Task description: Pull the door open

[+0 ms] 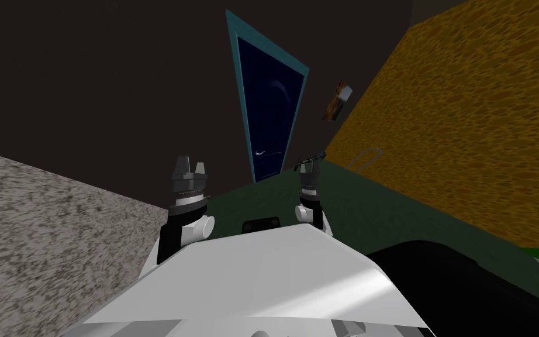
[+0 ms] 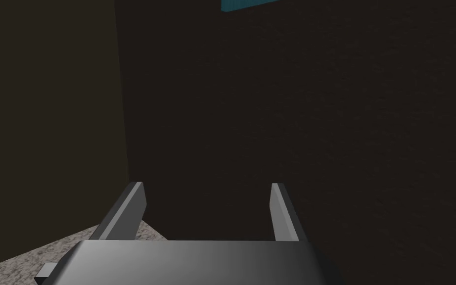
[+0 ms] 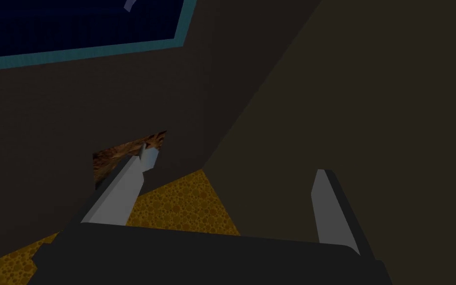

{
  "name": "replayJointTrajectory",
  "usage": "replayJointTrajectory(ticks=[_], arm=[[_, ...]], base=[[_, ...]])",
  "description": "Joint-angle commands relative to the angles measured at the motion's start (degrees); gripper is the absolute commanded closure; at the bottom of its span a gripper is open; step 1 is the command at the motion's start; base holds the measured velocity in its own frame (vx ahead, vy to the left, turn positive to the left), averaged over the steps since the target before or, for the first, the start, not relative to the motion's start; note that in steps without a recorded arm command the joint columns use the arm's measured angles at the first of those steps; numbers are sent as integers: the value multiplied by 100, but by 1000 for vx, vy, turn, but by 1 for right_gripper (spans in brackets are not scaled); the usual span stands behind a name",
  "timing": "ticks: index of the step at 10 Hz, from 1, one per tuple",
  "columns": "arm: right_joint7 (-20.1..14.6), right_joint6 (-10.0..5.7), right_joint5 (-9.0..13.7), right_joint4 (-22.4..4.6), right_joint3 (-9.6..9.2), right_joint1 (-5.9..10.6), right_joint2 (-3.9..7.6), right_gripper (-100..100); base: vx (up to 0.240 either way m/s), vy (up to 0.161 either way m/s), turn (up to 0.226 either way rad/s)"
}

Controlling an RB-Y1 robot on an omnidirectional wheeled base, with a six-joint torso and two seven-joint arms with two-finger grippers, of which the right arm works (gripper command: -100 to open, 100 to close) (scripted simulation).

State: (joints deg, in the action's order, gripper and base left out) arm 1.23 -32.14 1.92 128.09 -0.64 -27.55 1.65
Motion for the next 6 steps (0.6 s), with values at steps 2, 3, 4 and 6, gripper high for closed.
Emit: replayJointTrajectory(ticks=[2, 3, 4, 6], arm=[[-32, -7, 49, -335, 61, 145, 95, -100], [-36, -19, 63, -500, 77, 214, 127, -100], [-41, -30, 77, -664, 92, 284, 159, -100], [-50, -55, 108, -1022, 125, 434, 225, -100]], base=[[75, 4, 107], [75, -3, 111], [89, 0, 104], [88, -11, 131]])
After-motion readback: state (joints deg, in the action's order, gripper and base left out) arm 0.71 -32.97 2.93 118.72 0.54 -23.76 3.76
